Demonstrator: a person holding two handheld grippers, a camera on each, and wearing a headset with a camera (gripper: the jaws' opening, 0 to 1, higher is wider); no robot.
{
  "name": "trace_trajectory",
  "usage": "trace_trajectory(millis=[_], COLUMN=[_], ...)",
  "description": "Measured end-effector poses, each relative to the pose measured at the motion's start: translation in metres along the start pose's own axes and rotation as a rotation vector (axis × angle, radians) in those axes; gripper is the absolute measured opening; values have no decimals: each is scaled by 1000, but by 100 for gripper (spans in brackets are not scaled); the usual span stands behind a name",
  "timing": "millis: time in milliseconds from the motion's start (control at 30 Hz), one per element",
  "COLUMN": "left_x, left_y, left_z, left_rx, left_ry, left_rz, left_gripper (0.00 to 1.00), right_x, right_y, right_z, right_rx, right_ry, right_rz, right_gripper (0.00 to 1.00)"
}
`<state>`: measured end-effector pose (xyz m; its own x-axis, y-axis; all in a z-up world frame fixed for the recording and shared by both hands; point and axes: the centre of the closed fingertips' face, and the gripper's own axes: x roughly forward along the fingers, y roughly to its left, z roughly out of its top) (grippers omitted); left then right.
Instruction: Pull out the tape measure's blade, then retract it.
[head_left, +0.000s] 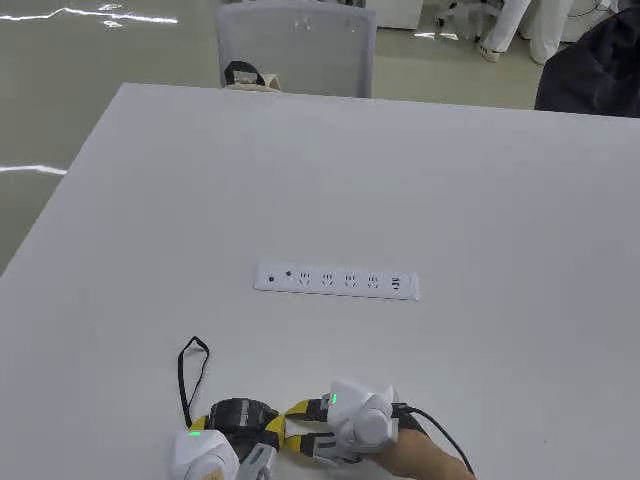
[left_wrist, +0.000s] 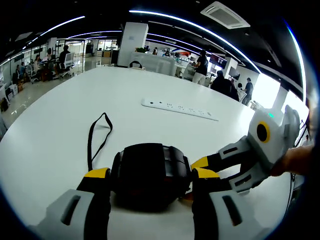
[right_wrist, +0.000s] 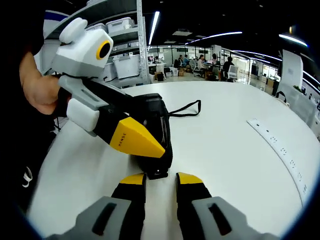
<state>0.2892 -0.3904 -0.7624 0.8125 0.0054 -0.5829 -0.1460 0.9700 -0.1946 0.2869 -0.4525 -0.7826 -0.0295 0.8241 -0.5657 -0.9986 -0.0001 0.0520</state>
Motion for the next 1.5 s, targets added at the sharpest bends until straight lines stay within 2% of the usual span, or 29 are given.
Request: trace_trajectory(millis=[67,167,300,367,533,700,733,800,967,1033,1100,1233,1333,1500], left_x=[0,-2,-4,-7,-17,-24,-27,-32,-41,-44,-48,-60,-68,-79], left_y=[-1,-3,0,-2,1,5,3,4,9,8,12,10,10,14], left_z=[0,-2,-1,4,8,0,-2,-4,-6,-5,-4,-2,-1,-6], left_rx=[9,25,59,87,127,191,218,246,324,357,383,431,440,519], left_ry=[4,27,34,29,33,68,81,91,90,91,87,89,98,110], left_rz=[-9,-39,-75,-97,-139,-209,-241,-261,-316,-342,-348,-373,-388,-414], left_gripper=[63,64,67,70,76,79,79,81,84,84,85,88,90,95], right_x=[-5,-15,-31,-39,-58,-79,-85,-95,-121,-130,-141,-163,-177,-197], right_y=[1,0,-1,0,6,15,16,20,23,24,27,36,44,57], right_z=[-3,-3,-4,-6,-10,-21,-24,-27,-37,-41,-45,-53,-61,-70], right_rx=[3,34,50,65,58,86,101,113,151,166,193,243,286,323], right_ry=[15,-5,-16,-13,-18,-9,-8,-16,-22,-20,-23,-37,-47,-41], right_rz=[-10,-26,-56,-75,-105,-144,-162,-182,-261,-291,-329,-388,-424,-475], right_gripper=[25,27,32,34,39,46,49,51,56,59,61,66,68,73])
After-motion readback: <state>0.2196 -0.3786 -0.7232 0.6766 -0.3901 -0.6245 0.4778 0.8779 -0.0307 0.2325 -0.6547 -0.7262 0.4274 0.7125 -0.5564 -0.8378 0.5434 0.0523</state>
